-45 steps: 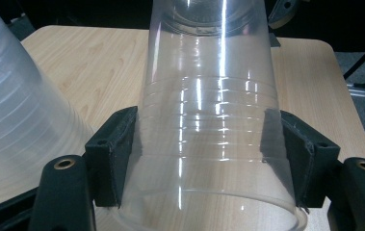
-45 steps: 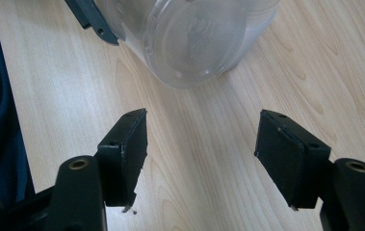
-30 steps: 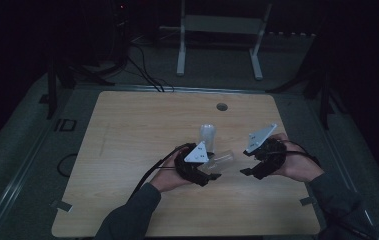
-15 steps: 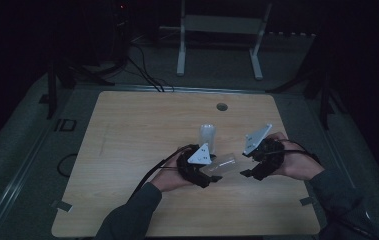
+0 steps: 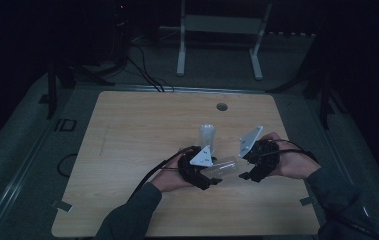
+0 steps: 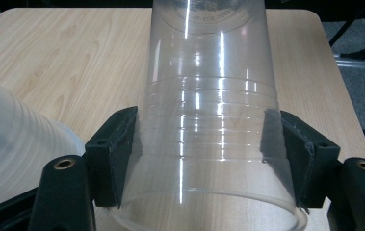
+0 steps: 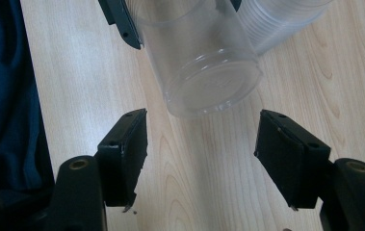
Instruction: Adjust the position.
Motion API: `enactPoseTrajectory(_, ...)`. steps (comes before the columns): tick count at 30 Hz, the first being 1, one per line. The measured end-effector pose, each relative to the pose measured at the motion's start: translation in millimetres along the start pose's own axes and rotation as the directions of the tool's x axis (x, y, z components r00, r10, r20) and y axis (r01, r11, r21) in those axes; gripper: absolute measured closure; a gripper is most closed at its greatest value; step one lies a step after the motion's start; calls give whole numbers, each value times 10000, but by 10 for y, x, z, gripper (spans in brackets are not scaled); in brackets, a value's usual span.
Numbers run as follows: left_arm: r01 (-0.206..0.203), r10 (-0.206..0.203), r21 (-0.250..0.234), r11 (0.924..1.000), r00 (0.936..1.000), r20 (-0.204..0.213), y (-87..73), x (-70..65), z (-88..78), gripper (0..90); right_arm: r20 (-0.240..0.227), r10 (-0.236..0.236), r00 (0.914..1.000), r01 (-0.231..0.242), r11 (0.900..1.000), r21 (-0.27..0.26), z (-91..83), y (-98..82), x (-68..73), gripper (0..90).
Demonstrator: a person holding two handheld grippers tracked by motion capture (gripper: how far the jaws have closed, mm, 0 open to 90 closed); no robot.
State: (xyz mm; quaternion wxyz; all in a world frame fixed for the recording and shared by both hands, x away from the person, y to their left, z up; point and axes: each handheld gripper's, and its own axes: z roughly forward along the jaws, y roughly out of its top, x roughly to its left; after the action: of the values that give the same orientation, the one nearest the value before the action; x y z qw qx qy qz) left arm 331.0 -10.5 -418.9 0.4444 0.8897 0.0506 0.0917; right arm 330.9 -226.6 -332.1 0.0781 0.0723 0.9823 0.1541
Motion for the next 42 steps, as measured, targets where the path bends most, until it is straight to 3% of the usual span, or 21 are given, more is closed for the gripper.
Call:
enactPoseTrajectory(20, -494, 473, 528, 9974, 9981, 392, 65, -37, 56, 306, -330, -374, 9988, 389, 9982, 464, 85, 78, 25, 353)
enactPoseTrajectory(42, -692, 661, 484, 9964, 9958, 635, 88, -92, 78, 306, -757, -741, 9944, 800, 9937, 788, 248, 166, 69, 344)
